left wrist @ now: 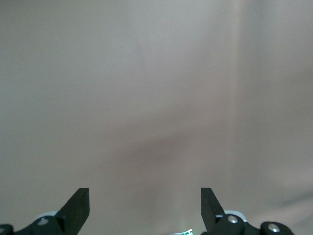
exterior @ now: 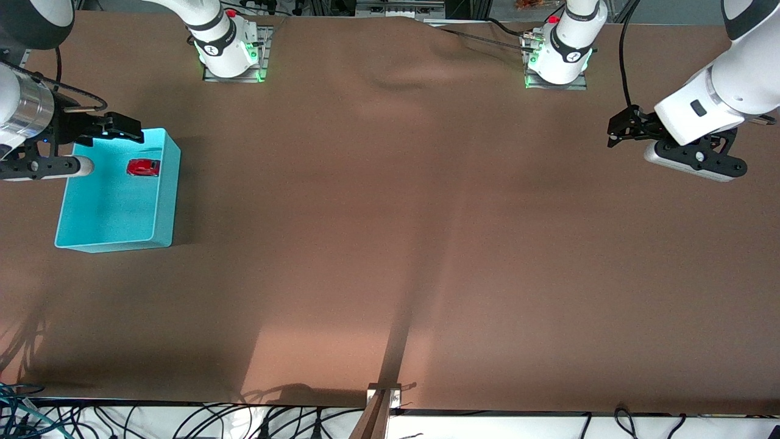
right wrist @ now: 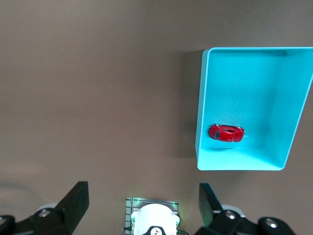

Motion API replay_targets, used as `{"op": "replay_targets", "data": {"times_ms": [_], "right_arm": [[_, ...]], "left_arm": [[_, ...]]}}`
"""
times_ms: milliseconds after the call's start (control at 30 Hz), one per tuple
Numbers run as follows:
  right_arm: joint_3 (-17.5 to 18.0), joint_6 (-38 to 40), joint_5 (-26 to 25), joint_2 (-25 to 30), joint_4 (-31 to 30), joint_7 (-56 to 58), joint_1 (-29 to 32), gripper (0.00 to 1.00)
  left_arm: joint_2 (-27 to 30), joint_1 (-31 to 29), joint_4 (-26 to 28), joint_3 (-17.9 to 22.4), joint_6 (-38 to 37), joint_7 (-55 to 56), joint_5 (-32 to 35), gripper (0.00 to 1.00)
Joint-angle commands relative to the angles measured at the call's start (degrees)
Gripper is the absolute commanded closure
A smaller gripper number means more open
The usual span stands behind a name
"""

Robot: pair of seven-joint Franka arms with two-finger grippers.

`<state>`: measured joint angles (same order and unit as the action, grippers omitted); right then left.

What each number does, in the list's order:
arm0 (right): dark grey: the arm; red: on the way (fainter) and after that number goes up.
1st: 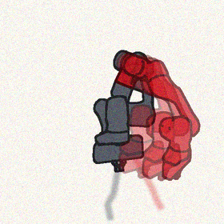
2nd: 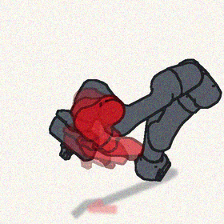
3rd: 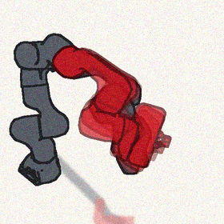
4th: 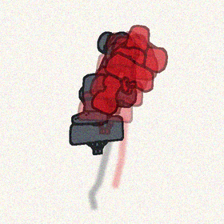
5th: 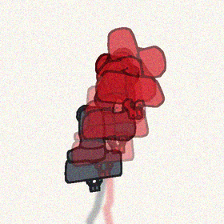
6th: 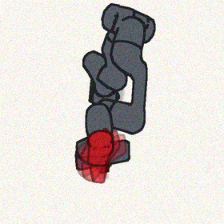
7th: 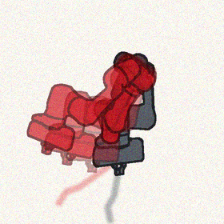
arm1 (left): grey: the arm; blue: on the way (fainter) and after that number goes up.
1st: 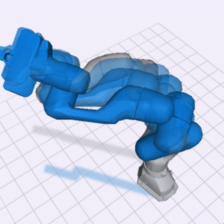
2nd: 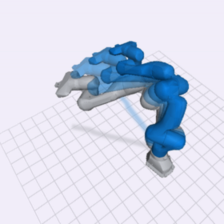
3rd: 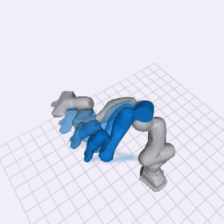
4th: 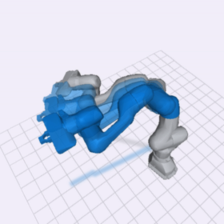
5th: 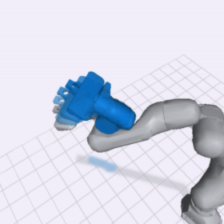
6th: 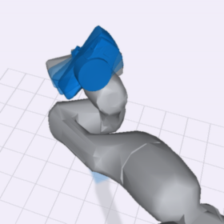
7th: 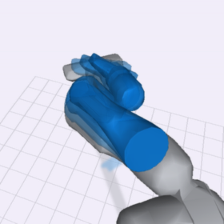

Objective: Wind red beetle toy and store in blue box

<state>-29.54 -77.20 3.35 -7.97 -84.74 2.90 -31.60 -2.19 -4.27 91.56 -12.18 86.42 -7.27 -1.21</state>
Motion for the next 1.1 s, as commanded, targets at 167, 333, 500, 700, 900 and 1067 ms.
{"op": "replay_targets", "data": {"times_ms": [167,333,500,700,900,1067], "right_arm": [[12.5,-1.8,-3.2,1.6,-0.6,-0.8,11.9,0.00],[22.1,-2.2,-3.3,2.3,-0.9,-0.8,21.9,0.00],[27.3,-3.5,-3.4,5.4,-4.8,-0.8,27.7,0.00],[35.9,-5.2,-3.4,9.4,-10.1,-0.8,36.6,0.00],[36.8,-4.7,-3.4,8.9,-9.5,-0.8,37.6,0.00],[36.8,-4.8,-3.4,8.5,-9.0,-0.8,37.6,0.00]], "left_arm": [[-0.4,-0.3,-1.3,-0.1,-0.9,-1.3,0.4,0.00],[-0.4,-0.3,-1.3,-0.1,-0.9,-1.3,0.4,0.00],[-0.4,-0.3,-1.3,-0.1,-0.9,-1.3,0.4,0.00],[-0.4,-0.3,-1.3,-0.1,-0.9,-1.3,0.4,0.00],[-0.4,-0.3,-1.2,-0.1,-0.9,-1.3,0.4,0.00],[-0.3,-0.1,-0.9,-0.3,-0.6,-1.2,0.3,0.00]]}}
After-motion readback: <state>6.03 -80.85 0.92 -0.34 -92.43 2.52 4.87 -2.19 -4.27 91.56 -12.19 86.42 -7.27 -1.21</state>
